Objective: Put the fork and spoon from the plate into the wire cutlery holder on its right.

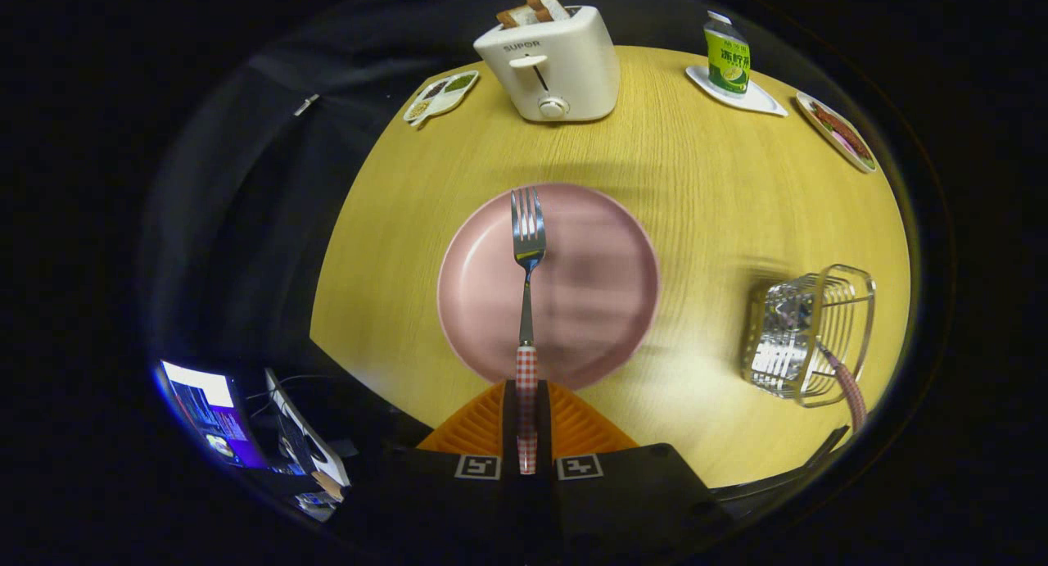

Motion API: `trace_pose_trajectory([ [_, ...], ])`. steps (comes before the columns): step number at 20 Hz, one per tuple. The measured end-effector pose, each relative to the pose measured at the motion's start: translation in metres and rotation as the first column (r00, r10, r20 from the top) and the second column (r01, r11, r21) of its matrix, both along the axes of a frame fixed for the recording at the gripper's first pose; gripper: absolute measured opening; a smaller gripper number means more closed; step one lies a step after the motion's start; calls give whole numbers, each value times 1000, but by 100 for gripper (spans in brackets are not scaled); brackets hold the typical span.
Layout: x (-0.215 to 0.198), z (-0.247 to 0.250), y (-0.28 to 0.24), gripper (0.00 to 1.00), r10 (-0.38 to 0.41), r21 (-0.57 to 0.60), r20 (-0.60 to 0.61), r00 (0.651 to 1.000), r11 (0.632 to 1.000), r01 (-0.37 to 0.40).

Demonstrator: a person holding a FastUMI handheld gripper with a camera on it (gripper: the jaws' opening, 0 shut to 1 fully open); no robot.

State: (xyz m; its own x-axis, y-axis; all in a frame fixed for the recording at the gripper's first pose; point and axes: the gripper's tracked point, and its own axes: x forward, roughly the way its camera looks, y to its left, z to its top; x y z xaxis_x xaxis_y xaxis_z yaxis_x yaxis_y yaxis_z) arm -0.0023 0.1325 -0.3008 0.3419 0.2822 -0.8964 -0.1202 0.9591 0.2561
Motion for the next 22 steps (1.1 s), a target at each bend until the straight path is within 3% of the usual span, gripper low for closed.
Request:
trace_pose_trajectory([
  [4,-29,44,-59,10,97,-82,-7,995,992,-98],
  [13,-60,90,-175,10,151,-210,-144,978,961,-180],
  [19,-63,94,-207,10,192,-224,-298,935,938,-264],
  [22,-59,89,-224,10,227,-247,-384,895,909,-336],
])
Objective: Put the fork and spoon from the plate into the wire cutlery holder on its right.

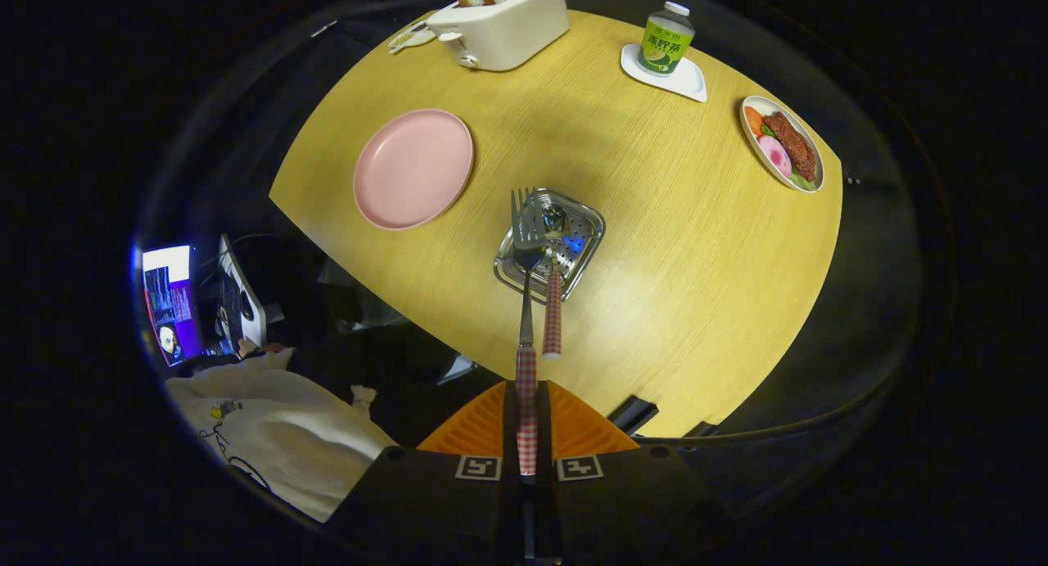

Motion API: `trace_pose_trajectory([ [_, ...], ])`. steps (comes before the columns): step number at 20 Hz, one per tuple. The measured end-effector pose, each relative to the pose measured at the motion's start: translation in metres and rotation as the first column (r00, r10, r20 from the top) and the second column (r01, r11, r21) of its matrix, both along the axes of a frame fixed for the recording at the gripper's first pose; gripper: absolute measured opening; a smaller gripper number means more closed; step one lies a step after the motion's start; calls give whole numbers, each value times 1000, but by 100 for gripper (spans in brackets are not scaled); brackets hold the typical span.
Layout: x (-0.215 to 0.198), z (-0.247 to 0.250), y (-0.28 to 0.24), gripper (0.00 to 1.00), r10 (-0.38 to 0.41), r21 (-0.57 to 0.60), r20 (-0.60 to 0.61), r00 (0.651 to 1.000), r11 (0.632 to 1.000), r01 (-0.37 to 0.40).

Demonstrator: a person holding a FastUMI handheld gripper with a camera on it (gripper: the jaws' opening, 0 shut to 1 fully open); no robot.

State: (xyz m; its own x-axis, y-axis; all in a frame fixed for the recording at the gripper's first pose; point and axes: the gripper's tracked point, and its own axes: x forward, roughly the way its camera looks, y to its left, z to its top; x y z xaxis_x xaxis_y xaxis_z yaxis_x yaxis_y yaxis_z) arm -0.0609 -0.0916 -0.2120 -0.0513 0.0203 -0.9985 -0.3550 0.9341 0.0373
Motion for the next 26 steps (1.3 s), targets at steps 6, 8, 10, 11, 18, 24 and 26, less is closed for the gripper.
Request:
trace_pose_trajectory([
  [6,11,-19,-19,10,59,-61,-186,981,996,-71],
  [8,13,-26,-23,10,54,-74,-239,969,995,-74],
  [10,17,-30,-23,10,44,-74,-277,960,995,-67],
  [11,20,-33,-21,10,40,-73,-290,956,995,-64],
  [18,32,-46,-11,12,3,-85,-367,930,996,-37],
  [24,48,-53,-1,23,-35,-73,-344,938,997,11],
  [26,48,-52,-2,46,-35,-71,-333,942,997,12],
])
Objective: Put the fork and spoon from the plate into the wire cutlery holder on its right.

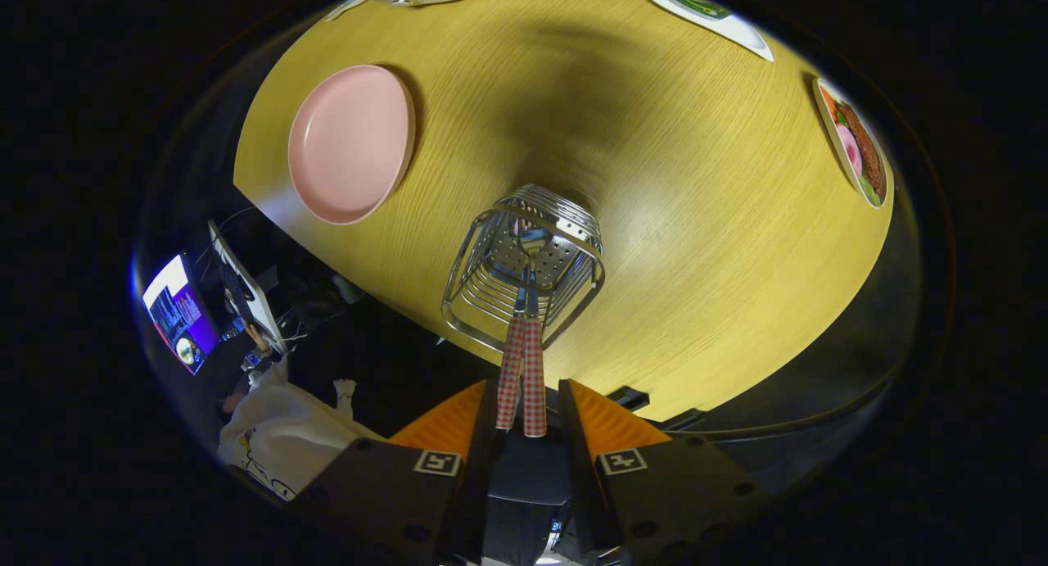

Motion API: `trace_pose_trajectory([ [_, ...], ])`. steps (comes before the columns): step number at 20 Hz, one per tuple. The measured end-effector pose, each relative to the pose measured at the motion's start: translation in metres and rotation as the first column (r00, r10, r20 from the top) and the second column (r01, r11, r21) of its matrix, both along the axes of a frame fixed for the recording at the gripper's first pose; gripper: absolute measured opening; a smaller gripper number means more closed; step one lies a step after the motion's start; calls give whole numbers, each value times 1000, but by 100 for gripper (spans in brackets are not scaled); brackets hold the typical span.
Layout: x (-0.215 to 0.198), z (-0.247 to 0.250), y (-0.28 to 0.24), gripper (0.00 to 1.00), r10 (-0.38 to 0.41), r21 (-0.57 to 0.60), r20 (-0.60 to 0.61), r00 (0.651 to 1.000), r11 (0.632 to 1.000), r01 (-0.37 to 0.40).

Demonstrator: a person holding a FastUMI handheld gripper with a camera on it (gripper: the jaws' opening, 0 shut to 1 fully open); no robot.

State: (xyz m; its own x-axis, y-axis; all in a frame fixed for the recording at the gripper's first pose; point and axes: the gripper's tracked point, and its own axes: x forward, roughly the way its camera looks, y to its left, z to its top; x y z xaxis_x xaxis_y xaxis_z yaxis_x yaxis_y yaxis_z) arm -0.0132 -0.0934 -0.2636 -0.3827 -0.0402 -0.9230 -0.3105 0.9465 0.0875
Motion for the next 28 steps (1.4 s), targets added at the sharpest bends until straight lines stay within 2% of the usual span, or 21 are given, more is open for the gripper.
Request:
trace_pose_trajectory([
  [1,0,1,1,44,-7,10,9,1000,1000,7],
  [5,3,9,4,72,-40,55,74,996,998,36],
  [7,11,17,6,98,-75,95,145,987,994,61],
  [12,20,50,12,100,-209,205,333,920,968,145],
  [16,17,86,19,100,-283,291,471,835,944,155],
  [18,18,103,23,100,-320,332,552,770,932,149],
  [20,22,124,27,100,-346,360,646,680,924,128],
  [24,31,164,28,100,-348,361,812,469,930,64],
  [28,33,205,48,100,-389,393,890,239,919,32],
])
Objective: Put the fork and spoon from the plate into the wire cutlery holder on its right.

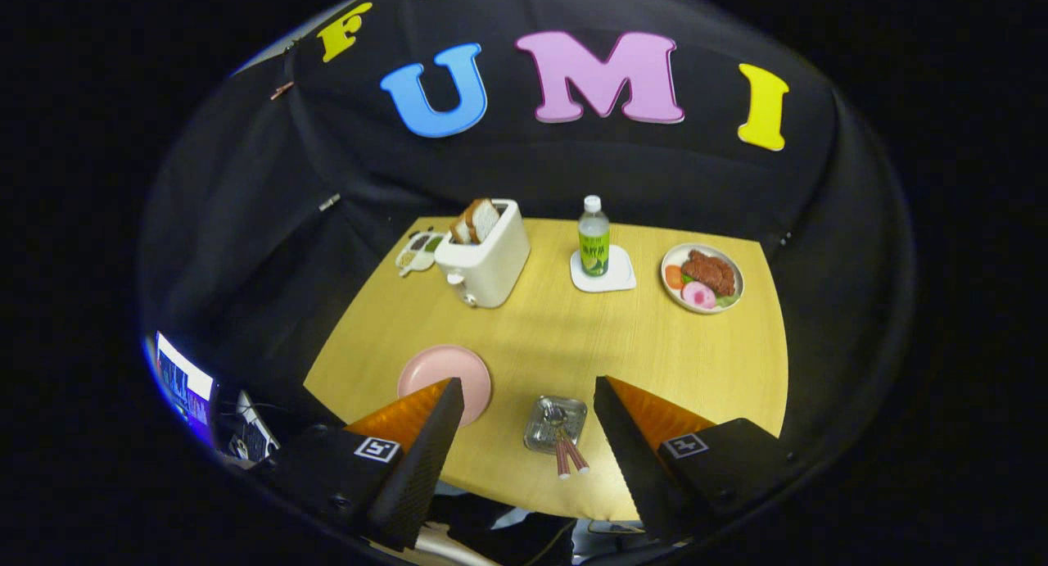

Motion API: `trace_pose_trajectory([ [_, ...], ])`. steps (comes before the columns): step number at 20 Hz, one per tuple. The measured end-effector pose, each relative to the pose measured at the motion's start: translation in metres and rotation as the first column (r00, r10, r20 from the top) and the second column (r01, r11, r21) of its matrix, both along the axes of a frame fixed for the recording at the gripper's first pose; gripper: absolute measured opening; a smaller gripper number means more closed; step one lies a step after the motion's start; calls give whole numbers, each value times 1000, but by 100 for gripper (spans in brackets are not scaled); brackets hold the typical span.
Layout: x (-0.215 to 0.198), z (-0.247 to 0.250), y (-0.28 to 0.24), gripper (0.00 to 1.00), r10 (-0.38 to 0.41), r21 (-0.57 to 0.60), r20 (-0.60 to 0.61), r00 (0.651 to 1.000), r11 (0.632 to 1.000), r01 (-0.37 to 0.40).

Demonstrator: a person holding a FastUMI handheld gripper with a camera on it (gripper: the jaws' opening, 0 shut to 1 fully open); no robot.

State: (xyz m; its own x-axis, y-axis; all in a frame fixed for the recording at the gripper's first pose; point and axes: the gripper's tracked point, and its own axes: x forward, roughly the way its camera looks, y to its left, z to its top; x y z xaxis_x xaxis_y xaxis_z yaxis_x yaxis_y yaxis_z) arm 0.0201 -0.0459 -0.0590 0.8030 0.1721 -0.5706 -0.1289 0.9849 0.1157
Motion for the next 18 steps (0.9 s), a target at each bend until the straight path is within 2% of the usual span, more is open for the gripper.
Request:
trace_pose_trajectory([
  [3,0,33,5,100,-64,11,182,981,998,63],
  [7,-8,79,18,99,-121,36,381,917,993,116],
  [10,-13,101,23,99,-146,35,474,869,988,148],
  [12,-15,111,15,100,-183,19,527,830,979,204],
  [15,-23,123,10,99,-244,52,609,755,962,268],
  [18,-32,112,10,99,-256,37,626,737,953,300],
])
